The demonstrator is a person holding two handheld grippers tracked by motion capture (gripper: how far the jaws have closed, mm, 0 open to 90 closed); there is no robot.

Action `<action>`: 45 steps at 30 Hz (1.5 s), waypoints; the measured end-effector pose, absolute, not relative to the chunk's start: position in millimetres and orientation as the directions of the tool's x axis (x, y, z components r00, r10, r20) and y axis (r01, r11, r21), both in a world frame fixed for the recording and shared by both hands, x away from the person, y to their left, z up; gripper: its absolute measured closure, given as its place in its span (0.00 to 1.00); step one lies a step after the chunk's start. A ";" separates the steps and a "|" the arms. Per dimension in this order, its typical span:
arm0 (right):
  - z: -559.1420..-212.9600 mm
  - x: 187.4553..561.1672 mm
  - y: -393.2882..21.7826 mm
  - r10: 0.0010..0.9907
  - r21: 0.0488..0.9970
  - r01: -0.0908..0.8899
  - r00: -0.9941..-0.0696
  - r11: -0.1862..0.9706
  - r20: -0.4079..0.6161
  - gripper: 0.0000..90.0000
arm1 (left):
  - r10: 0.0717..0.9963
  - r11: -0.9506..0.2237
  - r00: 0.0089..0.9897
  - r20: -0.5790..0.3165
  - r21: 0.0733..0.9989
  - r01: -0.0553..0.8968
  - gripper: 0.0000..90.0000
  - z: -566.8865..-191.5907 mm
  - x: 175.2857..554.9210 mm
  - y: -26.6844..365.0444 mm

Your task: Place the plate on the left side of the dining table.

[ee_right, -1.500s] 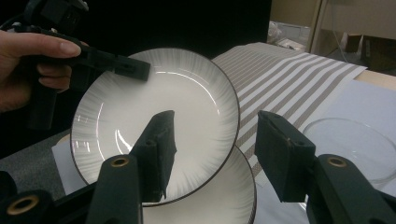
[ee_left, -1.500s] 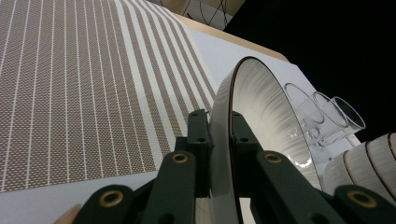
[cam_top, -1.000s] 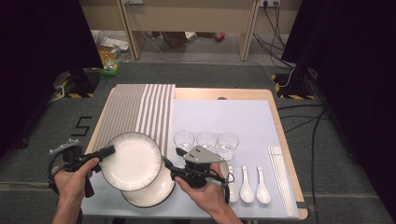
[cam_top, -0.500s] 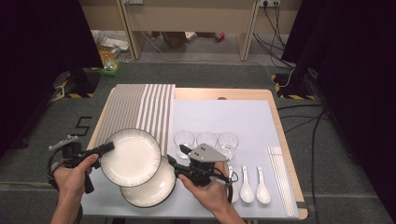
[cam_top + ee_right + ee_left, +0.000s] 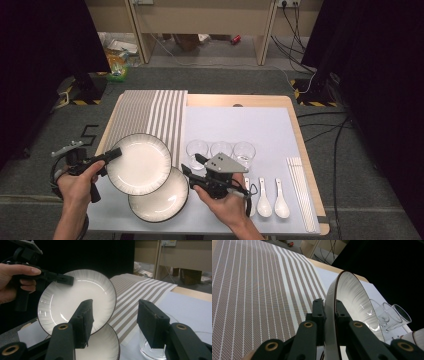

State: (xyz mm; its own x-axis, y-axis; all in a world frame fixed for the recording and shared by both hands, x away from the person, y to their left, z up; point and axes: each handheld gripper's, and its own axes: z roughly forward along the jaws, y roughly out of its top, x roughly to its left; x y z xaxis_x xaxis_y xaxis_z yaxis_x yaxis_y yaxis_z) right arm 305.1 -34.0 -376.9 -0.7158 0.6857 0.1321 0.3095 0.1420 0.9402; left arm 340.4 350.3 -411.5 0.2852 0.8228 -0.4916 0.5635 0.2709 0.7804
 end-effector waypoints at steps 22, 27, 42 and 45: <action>-374.2 306.8 -40.5 0.699 0.945 0.299 -0.704 0.130 0.126 0.52 | 0.821 0.288 0.279 -0.498 0.783 0.551 0.91 -406.8 353.2 354.4; -373.9 307.2 -41.9 0.700 0.948 0.292 -0.703 0.126 0.124 0.52 | 0.820 0.294 0.275 -0.501 0.782 0.549 0.91 -406.1 357.1 356.0; -372.3 308.2 -47.5 0.710 0.951 0.288 -0.694 0.116 0.123 0.52 | 0.823 0.309 0.259 -0.506 0.780 0.544 0.91 -402.7 376.7 361.1; -372.6 308.7 -48.2 0.709 0.951 0.288 -0.694 0.114 0.125 0.52 | 0.822 0.316 0.252 -0.511 0.777 0.544 0.91 -402.9 379.9 361.9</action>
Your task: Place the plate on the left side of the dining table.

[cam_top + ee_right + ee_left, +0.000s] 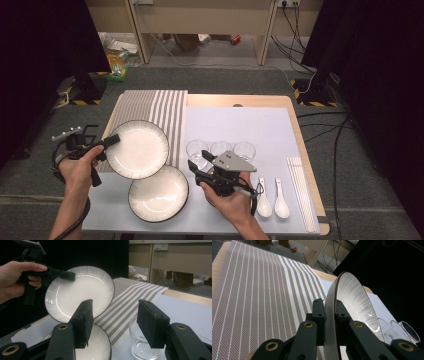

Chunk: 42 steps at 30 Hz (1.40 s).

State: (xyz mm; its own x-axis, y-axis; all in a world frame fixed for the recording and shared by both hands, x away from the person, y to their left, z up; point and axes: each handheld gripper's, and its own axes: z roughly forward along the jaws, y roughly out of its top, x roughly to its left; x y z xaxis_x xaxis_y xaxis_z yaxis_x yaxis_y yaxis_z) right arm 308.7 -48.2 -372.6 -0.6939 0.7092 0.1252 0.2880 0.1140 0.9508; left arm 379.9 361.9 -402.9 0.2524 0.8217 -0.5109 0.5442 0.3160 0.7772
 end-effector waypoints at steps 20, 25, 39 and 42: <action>-372.4 311.1 -57.6 0.725 0.953 0.285 -0.678 0.105 0.123 0.52 | 0.845 0.343 0.181 -0.504 0.769 0.539 0.91 -406.2 444.9 373.9; -372.9 311.7 -59.7 0.729 0.950 0.295 -0.672 0.102 0.130 0.52 | 0.845 0.356 0.156 -0.511 0.757 0.548 0.91 -413.3 464.1 374.6; -374.2 314.2 -64.3 0.736 0.948 0.303 -0.662 0.094 0.139 0.52 | 0.852 0.389 0.067 -0.518 0.715 0.581 0.92 -441.5 504.6 371.5; -374.1 313.9 -65.2 0.737 0.948 0.306 -0.661 0.091 0.143 0.52 | 0.853 0.399 0.037 -0.520 0.696 0.598 0.91 -451.6 510.6 371.6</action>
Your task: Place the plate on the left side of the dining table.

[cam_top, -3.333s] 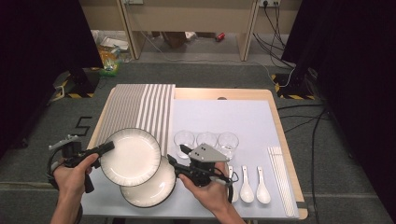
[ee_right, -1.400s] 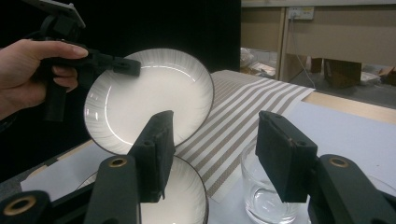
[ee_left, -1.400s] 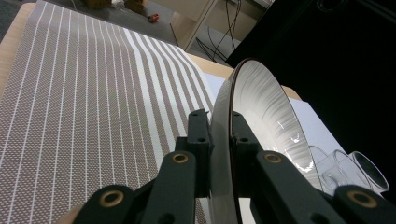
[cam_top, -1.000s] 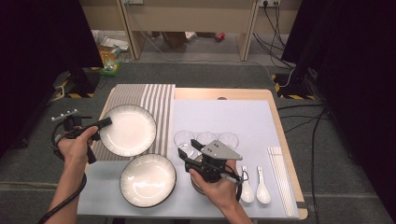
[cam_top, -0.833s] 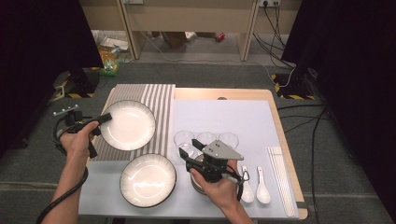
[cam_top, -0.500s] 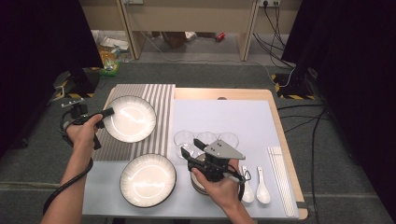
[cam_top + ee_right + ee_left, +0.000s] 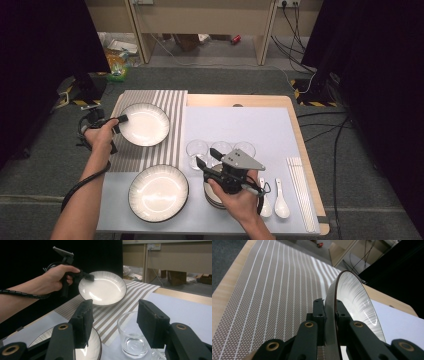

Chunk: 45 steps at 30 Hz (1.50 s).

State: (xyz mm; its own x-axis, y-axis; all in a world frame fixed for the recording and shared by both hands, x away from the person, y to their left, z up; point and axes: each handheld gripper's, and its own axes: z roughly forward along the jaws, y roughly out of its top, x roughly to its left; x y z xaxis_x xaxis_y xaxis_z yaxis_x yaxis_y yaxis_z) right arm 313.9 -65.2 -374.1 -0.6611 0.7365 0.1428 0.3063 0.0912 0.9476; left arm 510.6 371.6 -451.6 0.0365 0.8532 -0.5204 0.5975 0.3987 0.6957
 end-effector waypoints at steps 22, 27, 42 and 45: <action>-374.5 318.5 -74.2 0.754 0.946 0.314 -0.640 0.081 0.148 0.52 | 0.940 0.279 -0.046 -0.337 0.688 0.670 0.68 -475.1 514.7 374.5; -375.2 320.3 -76.7 0.759 0.944 0.320 -0.633 0.083 0.148 0.52 | 0.968 0.221 -0.047 -0.248 0.741 0.634 0.50 -467.2 510.6 374.0; -374.8 324.1 -85.4 0.780 0.943 0.324 -0.609 0.073 0.148 0.52 | 0.967 0.185 0.057 -0.250 0.835 0.517 0.31 -443.3 474.5 362.0; -374.9 324.7 -87.2 0.782 0.944 0.321 -0.605 0.072 0.147 0.52 | 0.964 0.176 0.092 -0.252 0.852 0.493 0.31 -437.2 464.4 355.9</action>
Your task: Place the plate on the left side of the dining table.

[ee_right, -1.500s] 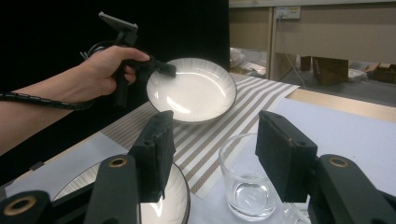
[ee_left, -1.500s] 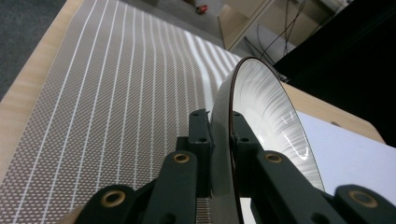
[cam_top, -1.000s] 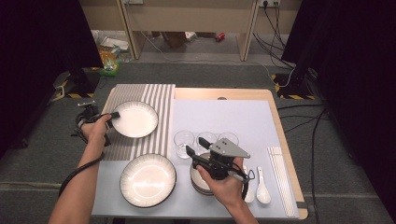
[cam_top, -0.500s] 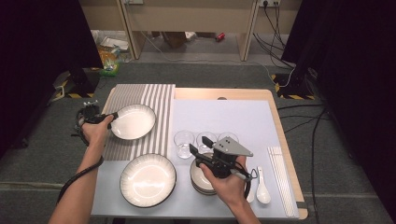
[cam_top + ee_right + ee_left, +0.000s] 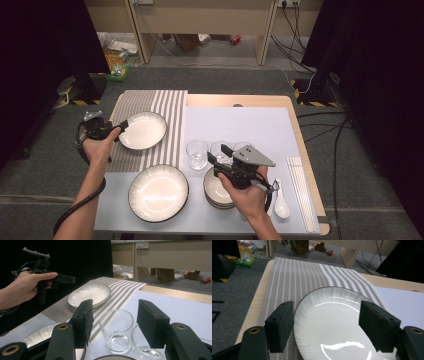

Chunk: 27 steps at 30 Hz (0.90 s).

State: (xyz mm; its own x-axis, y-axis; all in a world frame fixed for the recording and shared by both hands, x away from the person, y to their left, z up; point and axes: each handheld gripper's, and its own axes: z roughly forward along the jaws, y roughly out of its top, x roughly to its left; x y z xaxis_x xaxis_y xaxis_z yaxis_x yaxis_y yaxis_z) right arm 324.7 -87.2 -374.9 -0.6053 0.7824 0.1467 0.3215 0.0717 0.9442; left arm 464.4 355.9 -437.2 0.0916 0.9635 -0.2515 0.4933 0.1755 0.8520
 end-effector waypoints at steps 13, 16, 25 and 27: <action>-373.5 328.2 -101.7 0.810 0.947 0.317 -0.568 0.051 0.146 0.52 | 0.941 0.133 0.215 -0.260 0.873 0.470 0.31 -422.2 428.6 332.6; -372.4 329.5 -106.2 0.818 0.949 0.313 -0.556 0.042 0.147 0.52 | 0.935 0.117 0.246 -0.257 0.876 0.469 0.31 -419.1 420.3 326.2; -369.8 333.1 -119.9 0.844 0.952 0.307 -0.514 0.013 0.154 0.52 | 0.909 0.072 0.335 -0.249 0.885 0.460 0.33 -411.1 396.6 307.1; -369.8 334.8 -123.4 0.848 0.956 0.294 -0.510 0.017 0.142 0.52 | 0.904 0.063 0.350 -0.244 0.888 0.457 0.33 -410.2 392.2 303.5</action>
State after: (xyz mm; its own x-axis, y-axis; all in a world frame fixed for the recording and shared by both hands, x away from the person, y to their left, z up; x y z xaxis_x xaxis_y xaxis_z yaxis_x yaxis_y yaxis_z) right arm 334.8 -123.4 -369.8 -0.5104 0.8482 0.1418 0.2942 0.0172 0.9556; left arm 392.2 303.5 -410.2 0.3502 0.9044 -0.2438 0.4565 0.0625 0.8875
